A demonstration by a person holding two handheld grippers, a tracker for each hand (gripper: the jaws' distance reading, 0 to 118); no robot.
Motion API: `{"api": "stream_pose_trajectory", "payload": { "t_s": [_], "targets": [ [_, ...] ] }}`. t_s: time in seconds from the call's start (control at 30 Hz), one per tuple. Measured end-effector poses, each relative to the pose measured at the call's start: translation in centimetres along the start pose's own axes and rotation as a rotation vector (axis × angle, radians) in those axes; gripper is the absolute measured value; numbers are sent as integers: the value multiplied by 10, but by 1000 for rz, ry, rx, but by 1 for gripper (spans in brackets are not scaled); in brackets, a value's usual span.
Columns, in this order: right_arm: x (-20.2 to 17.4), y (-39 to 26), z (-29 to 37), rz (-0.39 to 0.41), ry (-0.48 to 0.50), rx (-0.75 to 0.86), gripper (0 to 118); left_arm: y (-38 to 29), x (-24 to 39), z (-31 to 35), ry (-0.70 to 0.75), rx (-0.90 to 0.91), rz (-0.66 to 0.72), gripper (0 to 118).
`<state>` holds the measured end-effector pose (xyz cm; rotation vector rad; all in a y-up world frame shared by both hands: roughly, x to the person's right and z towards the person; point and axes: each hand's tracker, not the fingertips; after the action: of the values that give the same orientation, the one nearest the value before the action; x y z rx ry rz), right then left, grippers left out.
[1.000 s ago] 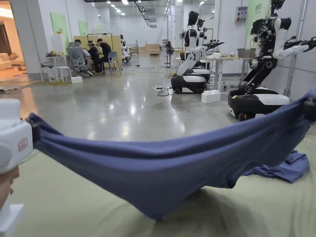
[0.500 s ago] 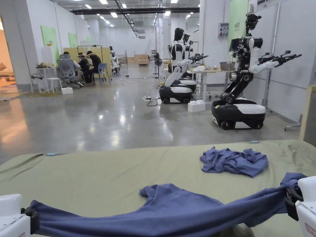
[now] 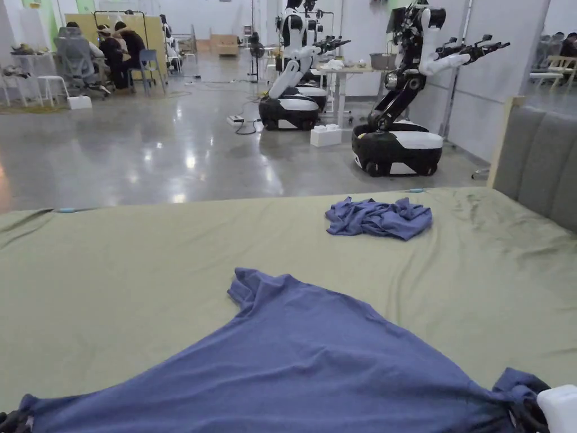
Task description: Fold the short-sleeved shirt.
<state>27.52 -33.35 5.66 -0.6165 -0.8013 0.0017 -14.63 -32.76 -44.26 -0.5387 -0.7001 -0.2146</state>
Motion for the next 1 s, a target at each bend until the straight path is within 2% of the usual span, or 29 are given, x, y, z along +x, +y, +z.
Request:
{"api": "stream_pose_trajectory", "payload": {
  "t_s": [0.17,0.2,0.23,0.27,0.3,0.33,0.37,0.4,0.43,0.5,0.53,0.57,0.6,0.63,0.67,0.7,0.73,0.8,0.83,0.87,0.97,1.0],
  "targets": [
    [-2,-28,-31,-58,-37,-82,7,-24,0,-17,12,-107,-12,4],
    [-1,-30,-35,-68,-35,-96,10,-27,-2,-18,22,-123,9,14],
    [-1,-31,-38,-76,-26,-120,15,-28,-4,-19,42,-142,30,41],
    [-2,-32,-40,-64,-22,-166,37,-29,-7,-17,63,-158,56,96],
    [-3,-33,-39,-53,-33,-190,70,-29,-9,-12,58,-153,79,113],
    [1,-32,-35,-55,-24,-197,105,-28,-13,-2,34,-110,105,115],
    [1,-33,-26,-61,4,-170,118,-25,-15,9,20,-73,116,115],
    [3,-29,-11,-58,31,-82,118,-24,-16,21,19,-58,118,115],
    [1,-24,1,-59,25,-68,118,-21,-15,35,23,-42,118,115],
    [1,-13,26,-48,-9,-80,118,-18,-15,67,-7,28,131,111],
    [-1,-6,39,-45,-15,-63,118,-18,-14,83,-30,59,133,100],
    [-4,1,53,-53,10,-36,109,-17,-13,95,-40,69,126,62],
    [-13,8,60,-63,67,-2,89,-19,-10,107,-26,91,124,17],
    [-19,14,72,-69,98,45,39,-22,-6,117,3,119,122,0],
    [-28,21,77,-55,64,44,3,-29,-11,121,49,141,123,0],
    [-38,28,80,-26,-16,30,3,-36,-20,117,24,135,150,0],
    [-51,40,85,-24,-49,17,3,-38,-24,111,-10,101,182,0],
    [-62,54,86,-63,77,39,3,-47,-29,96,-48,55,230,0],
    [-63,52,77,-119,113,47,3,-46,-18,90,-44,44,208,0],
    [-59,49,64,-137,149,50,3,-47,-19,76,-17,14,182,0],
    [-65,61,45,-105,181,61,3,-33,-23,34,-8,-15,211,0],
    [-83,70,49,-60,170,72,3,-29,-26,17,29,-47,229,0]
  ]
}}
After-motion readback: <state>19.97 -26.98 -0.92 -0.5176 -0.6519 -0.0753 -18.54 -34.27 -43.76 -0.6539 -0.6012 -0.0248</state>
